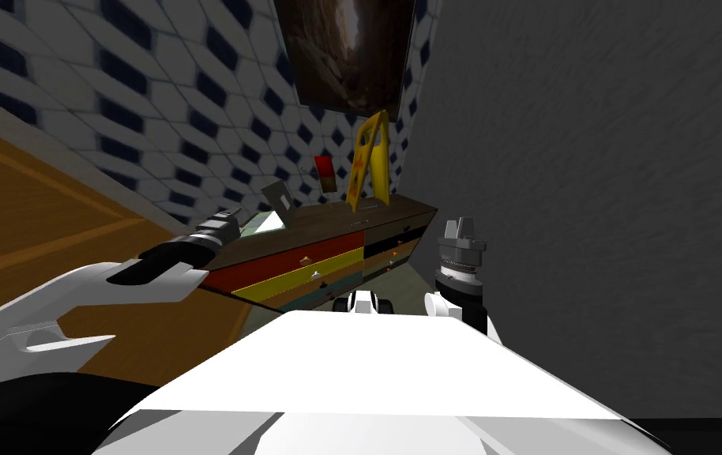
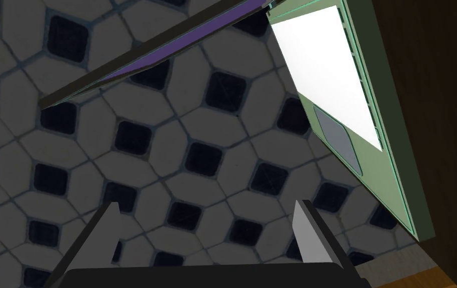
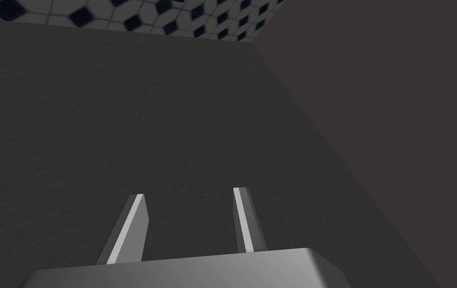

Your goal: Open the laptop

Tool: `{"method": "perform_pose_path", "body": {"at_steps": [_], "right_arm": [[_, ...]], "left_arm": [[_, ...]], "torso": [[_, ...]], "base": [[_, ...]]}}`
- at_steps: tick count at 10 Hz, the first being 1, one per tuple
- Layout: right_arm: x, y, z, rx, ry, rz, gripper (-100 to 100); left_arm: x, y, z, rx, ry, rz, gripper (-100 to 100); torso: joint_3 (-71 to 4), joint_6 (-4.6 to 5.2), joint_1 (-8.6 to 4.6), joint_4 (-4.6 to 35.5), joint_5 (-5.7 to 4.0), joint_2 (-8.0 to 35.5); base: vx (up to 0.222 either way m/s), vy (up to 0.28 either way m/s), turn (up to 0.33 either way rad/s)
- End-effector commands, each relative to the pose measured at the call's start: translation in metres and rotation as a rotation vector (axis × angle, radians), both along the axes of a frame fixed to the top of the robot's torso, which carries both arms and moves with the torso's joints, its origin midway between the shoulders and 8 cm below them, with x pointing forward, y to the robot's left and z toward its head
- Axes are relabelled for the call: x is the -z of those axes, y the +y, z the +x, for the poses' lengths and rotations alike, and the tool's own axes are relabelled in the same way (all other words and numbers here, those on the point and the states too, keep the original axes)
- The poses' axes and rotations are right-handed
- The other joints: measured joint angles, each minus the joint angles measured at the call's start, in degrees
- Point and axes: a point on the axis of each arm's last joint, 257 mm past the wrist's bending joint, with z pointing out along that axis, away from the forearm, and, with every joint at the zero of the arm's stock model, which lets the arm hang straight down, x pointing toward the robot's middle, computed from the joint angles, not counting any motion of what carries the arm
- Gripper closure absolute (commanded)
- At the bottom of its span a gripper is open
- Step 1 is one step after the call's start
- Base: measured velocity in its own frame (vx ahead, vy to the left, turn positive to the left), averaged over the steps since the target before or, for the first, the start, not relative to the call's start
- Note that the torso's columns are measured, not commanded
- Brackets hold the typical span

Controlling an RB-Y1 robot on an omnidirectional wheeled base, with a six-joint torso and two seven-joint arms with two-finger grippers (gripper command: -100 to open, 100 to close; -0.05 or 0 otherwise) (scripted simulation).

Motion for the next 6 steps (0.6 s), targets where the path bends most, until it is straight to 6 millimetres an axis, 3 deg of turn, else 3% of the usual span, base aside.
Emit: {"method": "perform_pose_path", "body": {"at_steps": [1, 4, 6], "right_arm": [[0.0, 0.0, 0.0, 0.0, 0.0, 0.0, 0], [0.0, 0.0, 0.0, 0.0, 0.0, 0.0, 0], [0.0, 0.0, 0.0, 0.0, 0.0, 0.0, 0]], "left_arm": [[-0.012, 0.014, 0.001, -0.043, 0.023, 0.016, -100], [-0.037, 0.031, 0.002, -0.097, 0.043, 0.046, -100], [-0.044, 0.035, 0.002, -0.114, 0.049, 0.055, -100]], "torso": [[0.1, -0.04, 0.13, 0.0, 0.04, 0.1], [0.0, -0.01, 0.12, 0.0, 0.04, 0.0], [0.1, -0.05, 0.17, 0.0, 0.06, 0.1]], "base": [[0.04, -0.054, -0.063], [0.067, -0.059, -0.138], [0.036, -0.039, -0.032]]}}
